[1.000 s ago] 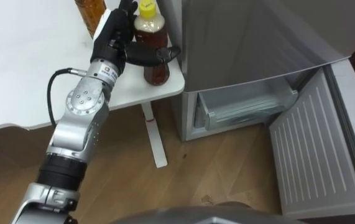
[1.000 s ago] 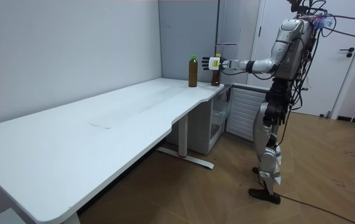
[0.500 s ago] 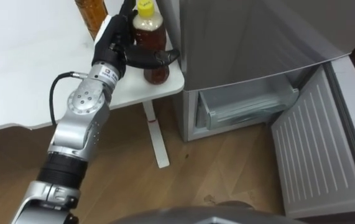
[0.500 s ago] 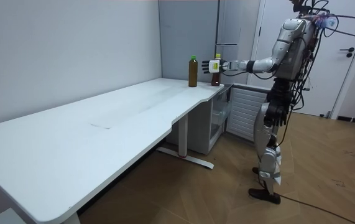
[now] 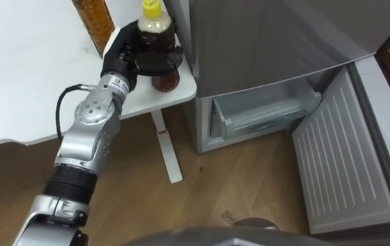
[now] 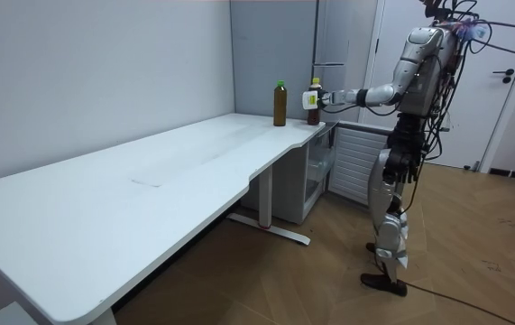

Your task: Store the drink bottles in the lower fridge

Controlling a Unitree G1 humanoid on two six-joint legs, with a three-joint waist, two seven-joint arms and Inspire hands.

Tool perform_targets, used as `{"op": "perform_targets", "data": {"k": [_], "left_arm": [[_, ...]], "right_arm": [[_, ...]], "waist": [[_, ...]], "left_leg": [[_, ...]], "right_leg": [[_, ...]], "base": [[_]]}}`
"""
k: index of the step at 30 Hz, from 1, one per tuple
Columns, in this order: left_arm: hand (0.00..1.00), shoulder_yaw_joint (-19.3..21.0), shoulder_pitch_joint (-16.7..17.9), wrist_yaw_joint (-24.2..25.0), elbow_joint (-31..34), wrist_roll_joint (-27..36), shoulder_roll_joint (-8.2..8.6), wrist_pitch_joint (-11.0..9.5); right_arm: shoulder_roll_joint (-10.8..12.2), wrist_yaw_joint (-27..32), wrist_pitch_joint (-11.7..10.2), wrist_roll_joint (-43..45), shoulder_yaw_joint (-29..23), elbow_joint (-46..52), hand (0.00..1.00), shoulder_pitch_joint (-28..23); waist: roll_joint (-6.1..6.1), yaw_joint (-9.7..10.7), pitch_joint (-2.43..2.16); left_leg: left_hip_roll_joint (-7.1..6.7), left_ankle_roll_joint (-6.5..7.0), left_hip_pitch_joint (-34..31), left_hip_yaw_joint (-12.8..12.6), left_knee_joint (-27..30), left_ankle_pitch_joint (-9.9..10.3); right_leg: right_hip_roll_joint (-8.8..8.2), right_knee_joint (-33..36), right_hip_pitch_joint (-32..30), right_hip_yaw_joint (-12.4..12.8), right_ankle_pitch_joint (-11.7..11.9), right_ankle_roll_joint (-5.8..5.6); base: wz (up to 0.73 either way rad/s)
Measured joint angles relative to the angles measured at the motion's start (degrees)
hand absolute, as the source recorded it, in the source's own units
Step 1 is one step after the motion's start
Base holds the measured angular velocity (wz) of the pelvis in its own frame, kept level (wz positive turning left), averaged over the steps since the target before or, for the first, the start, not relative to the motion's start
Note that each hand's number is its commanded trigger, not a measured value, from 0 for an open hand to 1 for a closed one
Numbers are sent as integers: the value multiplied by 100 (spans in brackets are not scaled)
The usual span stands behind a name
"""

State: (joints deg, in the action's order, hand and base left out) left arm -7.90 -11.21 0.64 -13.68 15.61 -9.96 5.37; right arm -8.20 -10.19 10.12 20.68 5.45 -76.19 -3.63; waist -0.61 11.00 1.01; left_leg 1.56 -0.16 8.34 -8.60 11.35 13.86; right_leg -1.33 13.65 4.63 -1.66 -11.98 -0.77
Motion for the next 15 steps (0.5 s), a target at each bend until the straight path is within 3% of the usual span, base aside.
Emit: {"op": "perform_targets", "data": {"k": [15], "left_arm": [[100, 0, -12, -97, 0, 3, 5, 100]], "right_arm": [[1, -4, 3, -1, 1, -17, 0, 37]], "waist": [[25, -5, -14]], "left_leg": [[0, 0, 2, -9, -1, 0]], "right_leg": [[1, 13, -18, 0, 1, 1]], "base": [[0]]}}
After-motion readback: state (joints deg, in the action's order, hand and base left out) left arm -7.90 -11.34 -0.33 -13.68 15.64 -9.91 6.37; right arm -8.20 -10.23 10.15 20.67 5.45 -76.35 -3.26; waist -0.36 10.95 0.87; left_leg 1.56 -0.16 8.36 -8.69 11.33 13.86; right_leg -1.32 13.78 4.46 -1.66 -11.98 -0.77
